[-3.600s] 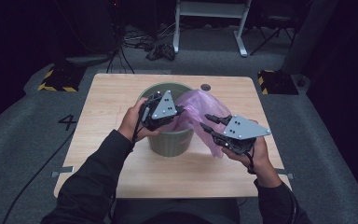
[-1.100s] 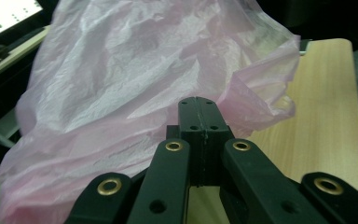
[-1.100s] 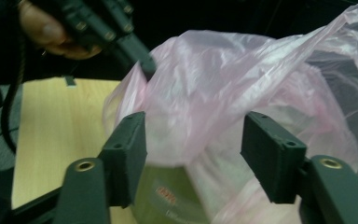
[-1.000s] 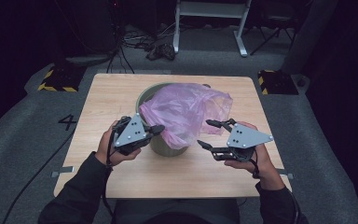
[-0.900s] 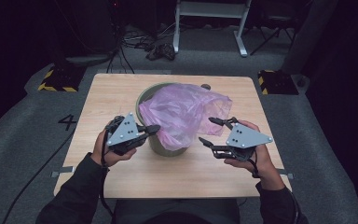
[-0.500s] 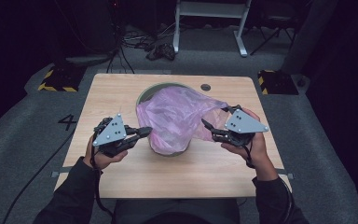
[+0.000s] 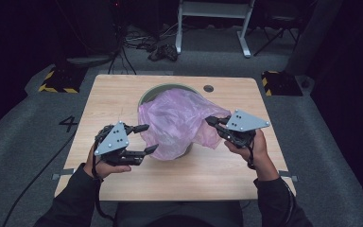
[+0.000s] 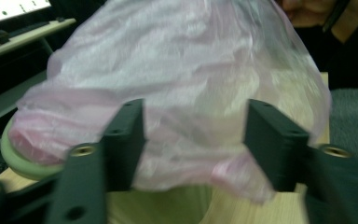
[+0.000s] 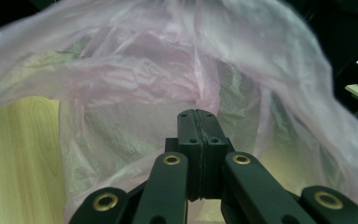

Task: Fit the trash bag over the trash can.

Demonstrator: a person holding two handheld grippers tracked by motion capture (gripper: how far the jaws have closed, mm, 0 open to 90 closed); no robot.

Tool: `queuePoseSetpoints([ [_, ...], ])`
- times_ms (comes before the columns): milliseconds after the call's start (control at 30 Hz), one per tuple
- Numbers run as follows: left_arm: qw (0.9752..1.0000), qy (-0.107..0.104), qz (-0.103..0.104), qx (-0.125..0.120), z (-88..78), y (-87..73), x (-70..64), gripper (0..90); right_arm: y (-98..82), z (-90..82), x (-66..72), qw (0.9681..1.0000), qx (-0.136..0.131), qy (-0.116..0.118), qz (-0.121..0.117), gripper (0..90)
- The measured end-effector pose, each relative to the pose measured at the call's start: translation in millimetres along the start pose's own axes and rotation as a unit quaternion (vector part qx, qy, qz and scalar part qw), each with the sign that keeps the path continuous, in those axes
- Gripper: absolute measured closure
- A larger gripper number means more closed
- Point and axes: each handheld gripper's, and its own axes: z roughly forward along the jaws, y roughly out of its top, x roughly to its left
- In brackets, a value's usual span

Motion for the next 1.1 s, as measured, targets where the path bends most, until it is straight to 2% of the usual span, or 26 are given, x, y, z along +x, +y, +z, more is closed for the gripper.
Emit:
queuePoseSetpoints([
  [33,1.0000,-0.003,0.002,-0.002,0.1,2.8,-3.9,30.7,0.4,-1.2,0.8,1.0000,0.001,0.000,-0.003,90.0],
  [100,0.9996,-0.018,0.020,-0.004,3.5,12.5,-18.4,22.9,1.5,-2.6,2.8,1.0000,0.004,-0.003,-0.008,90.0],
  [200,0.9993,-0.019,0.031,-0.004,10.3,21.3,-31.7,19.7,2.8,-3.3,5.0,0.9998,0.005,-0.008,-0.015,90.0],
  [367,0.9991,0.010,0.035,0.021,27.3,29.9,-38.7,24.2,3.9,-3.3,8.3,0.9997,0.007,-0.005,-0.022,90.0],
  [500,0.9975,0.037,0.036,0.048,38.8,30.1,-35.7,35.1,4.3,-4.9,10.3,0.9996,0.003,0.000,-0.028,90.0],
  [567,0.9978,0.044,0.025,0.042,41.9,28.1,-31.1,48.7,4.5,-5.8,11.1,0.9995,0.000,0.004,-0.032,90.0],
  [600,0.9978,0.042,0.027,0.043,42.3,27.5,-29.0,56.2,4.5,-6.2,12.0,0.9994,0.002,0.006,-0.034,90.0],
  [700,0.9972,0.054,0.033,0.040,43.0,24.8,-23.5,72.6,4.3,-6.9,14.4,0.9992,0.001,0.011,-0.038,90.0],
  [767,0.9974,0.053,0.030,0.040,42.9,23.9,-20.1,73.9,4.0,-7.4,15.9,0.9991,0.001,0.015,-0.040,90.0],
  [800,0.9981,0.046,0.023,0.036,42.3,24.1,-19.4,71.2,3.8,-7.4,17.1,0.9990,0.002,0.017,-0.041,90.0],
  [833,0.9982,0.045,0.021,0.033,41.3,25.8,-21.1,64.0,3.6,-7.2,17.8,0.9989,0.003,0.017,-0.045,90.0],
  [867,0.9981,0.048,0.023,0.032,40.5,27.4,-22.4,52.3,3.6,-7.2,18.7,0.9989,0.004,0.018,-0.044,90.0],
  [900,0.9981,0.050,0.021,0.030,39.3,29.6,-24.1,46.2,3.6,-7.3,18.9,0.9988,0.003,0.019,-0.044,90.0],
  [967,0.9993,0.031,0.012,0.016,36.5,34.3,-25.9,33.9,3.9,-7.5,19.4,0.9987,0.004,0.020,-0.047,90.0],
  [1000,0.9997,0.021,0.008,0.011,36.3,36.6,-27.6,30.2,4.1,-7.5,19.8,0.9987,0.004,0.020,-0.047,90.0],
  [1067,0.9998,0.001,0.013,0.011,36.9,42.7,-33.4,27.4,4.7,-7.5,20.8,0.9986,0.008,0.019,-0.049,90.0],
  [1100,0.9997,0.000,0.020,0.014,37.9,45.1,-36.1,24.1,5.0,-7.2,21.2,0.9986,0.012,0.016,-0.050,90.0],
])
